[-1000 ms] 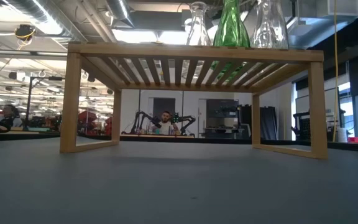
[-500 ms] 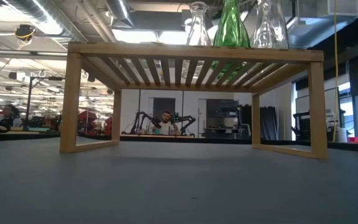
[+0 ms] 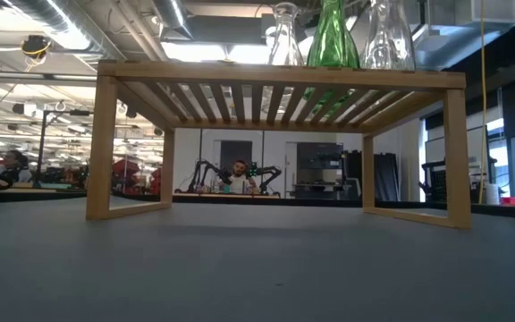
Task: Sort vases onto shelf
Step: Put the transparent bottle on the shelf
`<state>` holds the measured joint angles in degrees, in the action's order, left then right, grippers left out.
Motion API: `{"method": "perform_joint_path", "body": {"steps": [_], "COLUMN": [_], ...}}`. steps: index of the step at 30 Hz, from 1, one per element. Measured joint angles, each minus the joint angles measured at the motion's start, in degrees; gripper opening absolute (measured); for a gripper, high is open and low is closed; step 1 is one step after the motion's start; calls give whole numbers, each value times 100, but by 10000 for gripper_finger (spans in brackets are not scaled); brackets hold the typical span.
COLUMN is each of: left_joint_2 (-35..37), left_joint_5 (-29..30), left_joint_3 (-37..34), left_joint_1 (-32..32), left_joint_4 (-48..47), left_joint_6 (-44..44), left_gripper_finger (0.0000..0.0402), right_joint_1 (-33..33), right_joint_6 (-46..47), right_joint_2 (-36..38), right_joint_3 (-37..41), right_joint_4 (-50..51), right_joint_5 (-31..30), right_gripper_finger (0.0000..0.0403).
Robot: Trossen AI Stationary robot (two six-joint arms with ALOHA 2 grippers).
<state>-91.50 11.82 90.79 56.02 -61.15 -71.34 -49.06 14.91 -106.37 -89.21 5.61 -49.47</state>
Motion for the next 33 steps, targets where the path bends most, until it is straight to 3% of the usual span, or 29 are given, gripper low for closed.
{"method": "perform_joint_path", "body": {"steps": [6,13,23,33], "left_joint_2": [2,2,2,2], "left_joint_5": [-80,-575,-718,-672], "left_joint_3": [-284,-956,-1900,-2222], "left_joint_1": [-714,-1276,-1693,-1770], "left_joint_4": [12,-8,228,671], "left_joint_6": [706,918,1044,1062], "left_gripper_finger": [215,215,216,232], "right_joint_1": [-2,-2,-2,-2], "right_joint_6": [-21,-23,-23,-23], "right_joint_2": [0,0,0,0], "right_joint_3": [0,1,2,2], "right_joint_4": [53,57,57,55], "right_joint_5": [1,2,4,7], "right_gripper_finger": [26,26,26,26]}}
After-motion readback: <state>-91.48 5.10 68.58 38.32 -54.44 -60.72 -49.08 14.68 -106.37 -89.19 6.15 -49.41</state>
